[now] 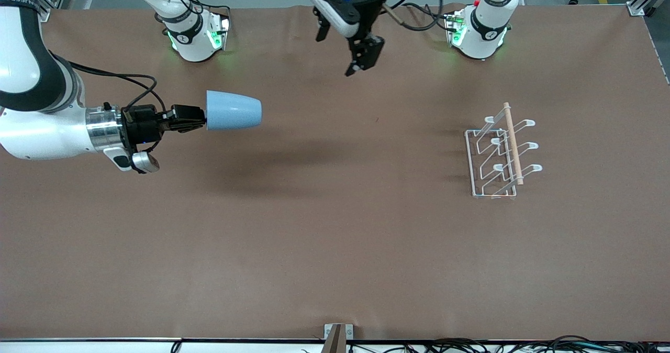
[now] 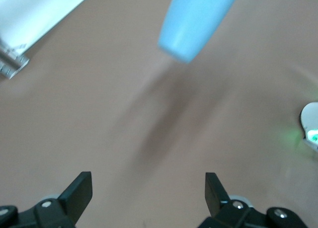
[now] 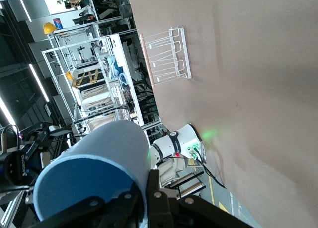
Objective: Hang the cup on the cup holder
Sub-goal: 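Bring the left gripper to the cup held by the right gripper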
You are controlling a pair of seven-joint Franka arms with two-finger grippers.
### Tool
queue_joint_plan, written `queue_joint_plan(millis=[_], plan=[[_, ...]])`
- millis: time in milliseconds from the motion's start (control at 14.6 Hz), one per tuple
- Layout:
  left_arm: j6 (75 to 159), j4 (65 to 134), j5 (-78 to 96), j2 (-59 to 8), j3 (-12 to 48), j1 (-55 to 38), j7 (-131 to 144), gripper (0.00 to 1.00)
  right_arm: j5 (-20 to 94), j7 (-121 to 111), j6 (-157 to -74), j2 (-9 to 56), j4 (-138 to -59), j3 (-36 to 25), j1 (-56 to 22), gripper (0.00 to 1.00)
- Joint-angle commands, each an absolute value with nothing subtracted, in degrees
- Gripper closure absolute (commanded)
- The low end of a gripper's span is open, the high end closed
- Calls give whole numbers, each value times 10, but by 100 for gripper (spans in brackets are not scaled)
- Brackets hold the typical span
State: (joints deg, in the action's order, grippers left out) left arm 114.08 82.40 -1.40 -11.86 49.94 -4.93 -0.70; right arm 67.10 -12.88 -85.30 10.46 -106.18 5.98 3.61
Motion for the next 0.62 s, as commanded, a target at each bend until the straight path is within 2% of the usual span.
queue_joint_plan(millis=[0,275,550], plan=[[1180,803,-36,-158,503,-75,-26,0,686,-126,-853,90,-1078,55,33,100],[1229,803,-62,-190,501,-99,-26,0,686,-127,-833,86,-1079,55,33,100],[1243,803,-74,-210,500,-103,-26,0,686,-127,-821,84,-1081,54,36,100]])
